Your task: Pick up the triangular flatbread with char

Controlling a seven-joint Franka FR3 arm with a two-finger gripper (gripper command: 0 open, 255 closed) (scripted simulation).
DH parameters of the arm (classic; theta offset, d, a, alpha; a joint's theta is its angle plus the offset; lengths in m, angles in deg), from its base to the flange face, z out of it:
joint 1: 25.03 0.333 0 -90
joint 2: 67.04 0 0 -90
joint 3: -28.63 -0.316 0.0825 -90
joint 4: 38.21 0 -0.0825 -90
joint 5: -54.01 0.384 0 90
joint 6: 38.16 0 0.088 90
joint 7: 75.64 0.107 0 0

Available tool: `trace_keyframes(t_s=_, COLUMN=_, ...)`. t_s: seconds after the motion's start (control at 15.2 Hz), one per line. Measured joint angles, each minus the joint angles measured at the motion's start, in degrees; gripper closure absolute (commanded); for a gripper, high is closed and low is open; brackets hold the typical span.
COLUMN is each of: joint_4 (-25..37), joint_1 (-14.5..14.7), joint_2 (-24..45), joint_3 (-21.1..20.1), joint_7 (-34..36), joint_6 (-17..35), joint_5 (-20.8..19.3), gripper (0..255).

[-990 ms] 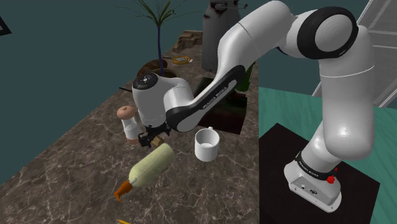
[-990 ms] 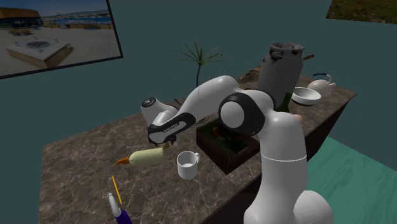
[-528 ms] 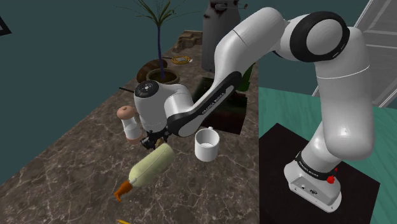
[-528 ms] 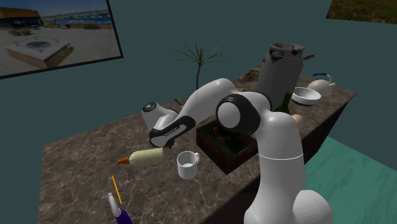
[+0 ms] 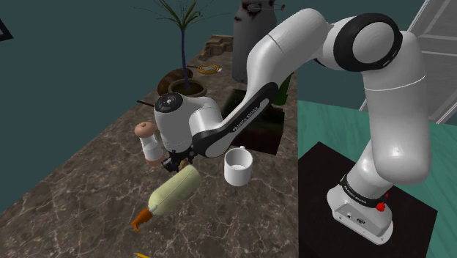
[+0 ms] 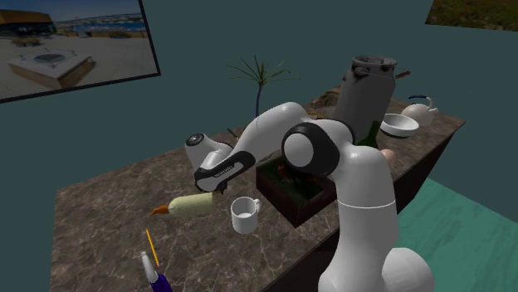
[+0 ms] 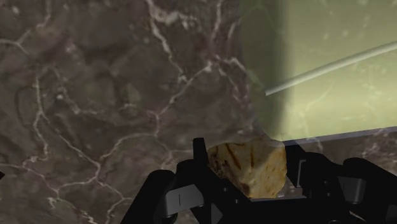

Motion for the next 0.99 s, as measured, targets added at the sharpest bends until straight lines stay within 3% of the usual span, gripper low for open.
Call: trace_keyframes(t_s=0.99, joint_4=1.5, joint_1=-2.6, joint_2=-6.5, joint_3=-3.7, joint_7=-4.8, joint_6=-6.6, joint_5=6.0, gripper=255)
